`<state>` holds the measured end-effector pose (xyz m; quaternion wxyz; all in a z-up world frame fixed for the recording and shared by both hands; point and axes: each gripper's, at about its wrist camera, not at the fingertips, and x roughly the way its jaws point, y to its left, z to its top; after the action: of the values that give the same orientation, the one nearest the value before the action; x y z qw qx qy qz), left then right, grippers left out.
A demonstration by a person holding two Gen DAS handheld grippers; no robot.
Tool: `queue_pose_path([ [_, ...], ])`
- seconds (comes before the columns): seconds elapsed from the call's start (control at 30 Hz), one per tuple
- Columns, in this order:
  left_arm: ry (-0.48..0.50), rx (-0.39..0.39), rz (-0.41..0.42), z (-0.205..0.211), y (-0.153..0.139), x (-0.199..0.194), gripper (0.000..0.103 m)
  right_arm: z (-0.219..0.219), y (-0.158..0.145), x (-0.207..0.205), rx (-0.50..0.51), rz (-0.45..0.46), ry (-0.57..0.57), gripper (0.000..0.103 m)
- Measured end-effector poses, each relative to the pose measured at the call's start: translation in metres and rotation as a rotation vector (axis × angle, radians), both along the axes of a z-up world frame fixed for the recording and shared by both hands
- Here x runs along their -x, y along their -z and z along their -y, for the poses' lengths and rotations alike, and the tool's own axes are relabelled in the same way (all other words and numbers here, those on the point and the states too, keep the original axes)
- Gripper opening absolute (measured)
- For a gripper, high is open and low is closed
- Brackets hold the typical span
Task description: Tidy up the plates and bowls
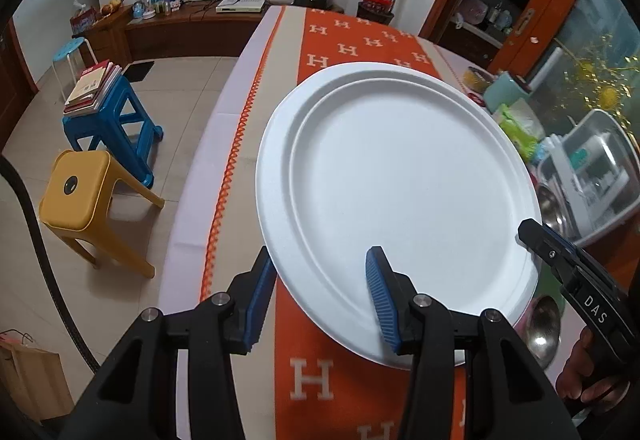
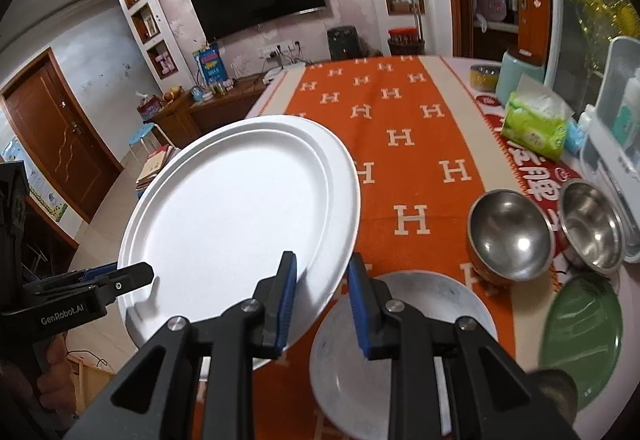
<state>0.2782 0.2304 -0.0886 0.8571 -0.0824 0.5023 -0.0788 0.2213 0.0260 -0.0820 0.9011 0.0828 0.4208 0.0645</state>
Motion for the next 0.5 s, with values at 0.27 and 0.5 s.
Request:
queue_pose_path([
  [0.27, 0.063, 0.02, 0.047, 0.005, -0.026, 0.067, 0.045, 0.002, -0.022, 0.068, 0.033, 0.048, 0.016, 0.026],
  [0.5, 0.124, 0.019, 0.054, 0.022, -0.037, 0.119, 0.045, 0.013, -0.027, 0.122, 0.036, 0.061, 0.041, 0.026],
])
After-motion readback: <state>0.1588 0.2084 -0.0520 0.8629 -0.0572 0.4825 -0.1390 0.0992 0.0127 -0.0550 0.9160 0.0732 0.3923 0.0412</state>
